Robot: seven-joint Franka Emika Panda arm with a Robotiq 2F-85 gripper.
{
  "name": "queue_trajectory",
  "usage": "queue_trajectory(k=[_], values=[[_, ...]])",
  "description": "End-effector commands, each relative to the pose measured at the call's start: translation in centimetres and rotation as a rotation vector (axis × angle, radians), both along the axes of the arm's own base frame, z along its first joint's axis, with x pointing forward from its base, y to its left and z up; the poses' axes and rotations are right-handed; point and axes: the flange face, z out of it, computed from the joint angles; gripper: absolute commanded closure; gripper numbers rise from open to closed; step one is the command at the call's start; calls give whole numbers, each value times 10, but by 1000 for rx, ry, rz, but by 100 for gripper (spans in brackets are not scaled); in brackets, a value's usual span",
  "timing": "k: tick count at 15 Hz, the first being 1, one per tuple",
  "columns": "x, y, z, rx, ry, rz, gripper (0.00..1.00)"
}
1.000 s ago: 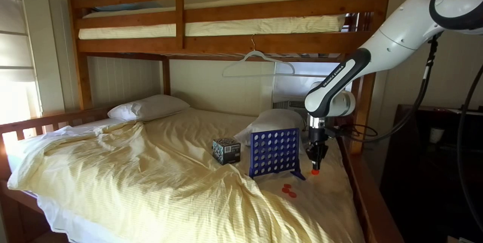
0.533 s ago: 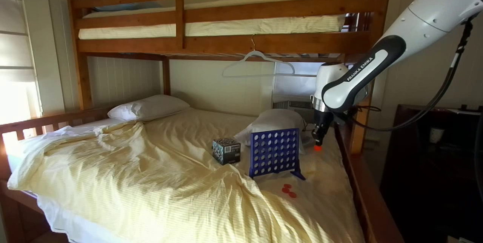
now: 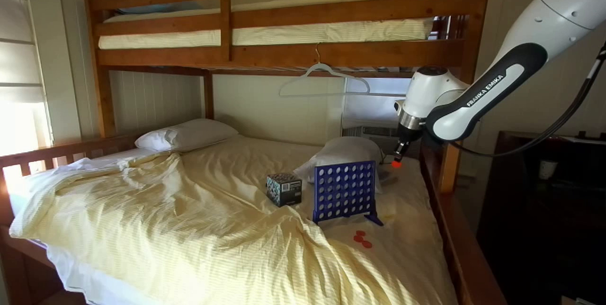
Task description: Put one orange disc in the blue board
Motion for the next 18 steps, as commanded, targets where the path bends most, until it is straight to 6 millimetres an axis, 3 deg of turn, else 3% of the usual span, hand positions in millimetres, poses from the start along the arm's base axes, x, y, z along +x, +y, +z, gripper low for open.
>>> queue_trajectory(k=[1,2,9,14,18], values=[[0,0,1,0,1,1,92],[0,0,0,0,2,2,98],[1,-5,7,-211,6,244,98],[4,-3,7,-247,-83,480,98],[12,-12,16,-314,-96,569,98]])
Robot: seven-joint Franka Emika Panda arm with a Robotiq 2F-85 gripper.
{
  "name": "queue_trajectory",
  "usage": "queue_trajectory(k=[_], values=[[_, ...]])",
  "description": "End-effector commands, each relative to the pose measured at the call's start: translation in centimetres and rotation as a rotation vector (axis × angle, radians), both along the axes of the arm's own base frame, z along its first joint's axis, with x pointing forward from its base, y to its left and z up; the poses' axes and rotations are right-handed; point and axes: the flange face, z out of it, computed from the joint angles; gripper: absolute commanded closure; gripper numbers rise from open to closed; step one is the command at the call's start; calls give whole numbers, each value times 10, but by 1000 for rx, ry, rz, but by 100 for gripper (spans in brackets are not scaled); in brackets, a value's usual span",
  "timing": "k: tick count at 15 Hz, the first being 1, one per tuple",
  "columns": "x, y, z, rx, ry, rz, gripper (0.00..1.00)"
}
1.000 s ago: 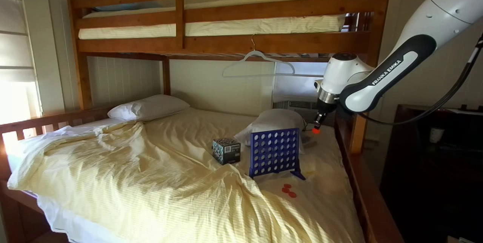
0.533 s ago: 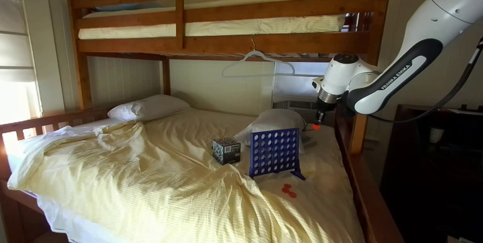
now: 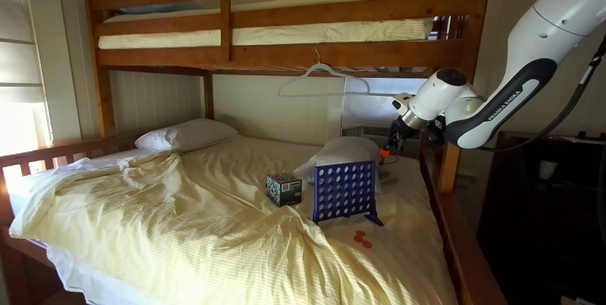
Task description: Put one orange disc in the blue board
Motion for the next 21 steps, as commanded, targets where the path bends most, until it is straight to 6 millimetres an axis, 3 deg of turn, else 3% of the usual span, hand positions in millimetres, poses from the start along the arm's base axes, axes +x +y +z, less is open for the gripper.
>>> queue_trajectory(k=[1,4,7,13,21], values=[[14,-12,11,-78,-25,94,98],[25,-13,17,-103,-47,145,98],[31,-11,5,-99,-45,212,98],[33,-15,-19,-144,4,318,98],[34,-23,-26,-173,10,373,98]])
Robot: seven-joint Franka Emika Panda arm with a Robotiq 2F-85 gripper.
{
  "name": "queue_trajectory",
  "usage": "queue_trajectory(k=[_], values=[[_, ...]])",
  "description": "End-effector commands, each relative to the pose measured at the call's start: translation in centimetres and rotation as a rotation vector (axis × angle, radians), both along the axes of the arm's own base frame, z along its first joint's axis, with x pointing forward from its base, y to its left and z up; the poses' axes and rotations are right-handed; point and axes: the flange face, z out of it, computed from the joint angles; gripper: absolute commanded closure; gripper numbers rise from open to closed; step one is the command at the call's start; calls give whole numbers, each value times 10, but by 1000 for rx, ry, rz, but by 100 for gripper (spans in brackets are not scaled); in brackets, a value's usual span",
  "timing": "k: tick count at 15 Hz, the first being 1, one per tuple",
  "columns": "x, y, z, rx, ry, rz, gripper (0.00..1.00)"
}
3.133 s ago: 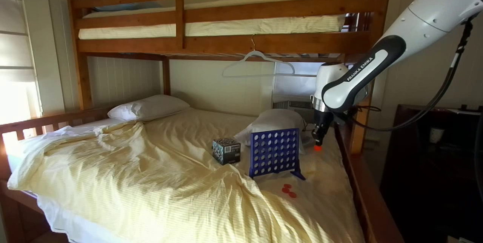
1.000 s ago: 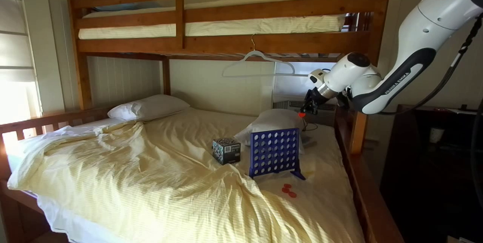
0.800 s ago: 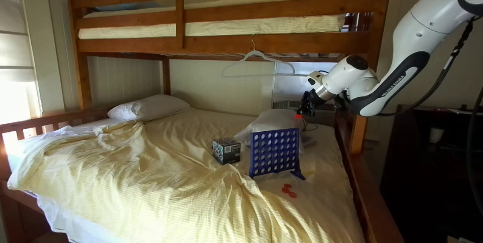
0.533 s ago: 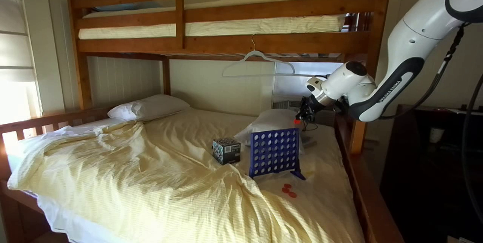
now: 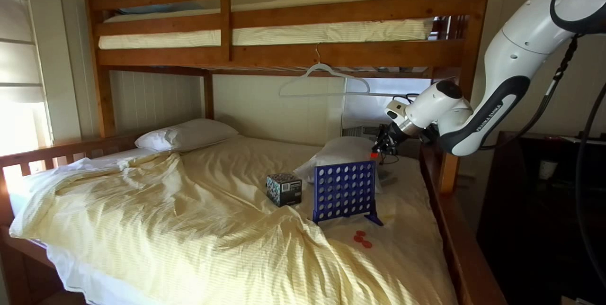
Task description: Put one orange disc in the blue board
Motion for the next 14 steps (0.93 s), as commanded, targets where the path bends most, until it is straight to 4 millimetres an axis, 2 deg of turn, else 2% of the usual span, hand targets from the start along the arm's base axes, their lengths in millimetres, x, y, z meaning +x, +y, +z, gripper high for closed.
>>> queue_trajectory(k=[1,14], values=[[8,-4,-3,-6,-12,35,98],[18,3,-14,-4,0,53,98]])
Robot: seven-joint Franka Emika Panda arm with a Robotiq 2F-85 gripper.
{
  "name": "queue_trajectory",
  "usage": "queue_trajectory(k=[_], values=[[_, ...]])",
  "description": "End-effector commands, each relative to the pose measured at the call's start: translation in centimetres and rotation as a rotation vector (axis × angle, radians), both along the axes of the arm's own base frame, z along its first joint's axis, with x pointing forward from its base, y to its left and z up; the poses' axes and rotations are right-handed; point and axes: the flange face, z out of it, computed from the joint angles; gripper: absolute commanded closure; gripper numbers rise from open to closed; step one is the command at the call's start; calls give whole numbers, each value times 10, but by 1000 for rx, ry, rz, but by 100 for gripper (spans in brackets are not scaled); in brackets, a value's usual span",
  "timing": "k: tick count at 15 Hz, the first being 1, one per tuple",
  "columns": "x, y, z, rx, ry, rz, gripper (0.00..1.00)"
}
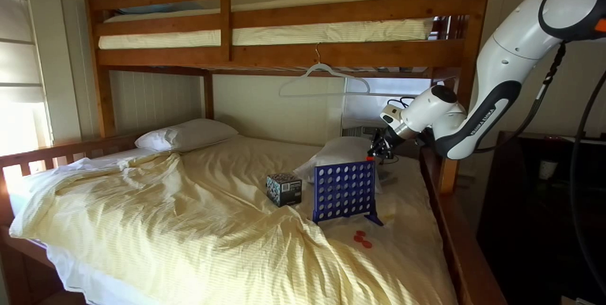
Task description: Put one orange disc in the blue board
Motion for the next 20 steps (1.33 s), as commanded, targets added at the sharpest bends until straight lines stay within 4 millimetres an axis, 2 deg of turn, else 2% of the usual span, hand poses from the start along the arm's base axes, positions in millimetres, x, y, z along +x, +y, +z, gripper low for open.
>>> queue_trajectory(k=[1,9,10,12,18,20], values=[[8,-2,-1,-9,-9,20,98],[8,2,-12,-20,21,28,98],[8,2,-12,-19,22,25,67],[8,4,-11,-20,22,26,60],[5,6,0,-11,1,19,17],[0,8,3,15,3,-33,3]])
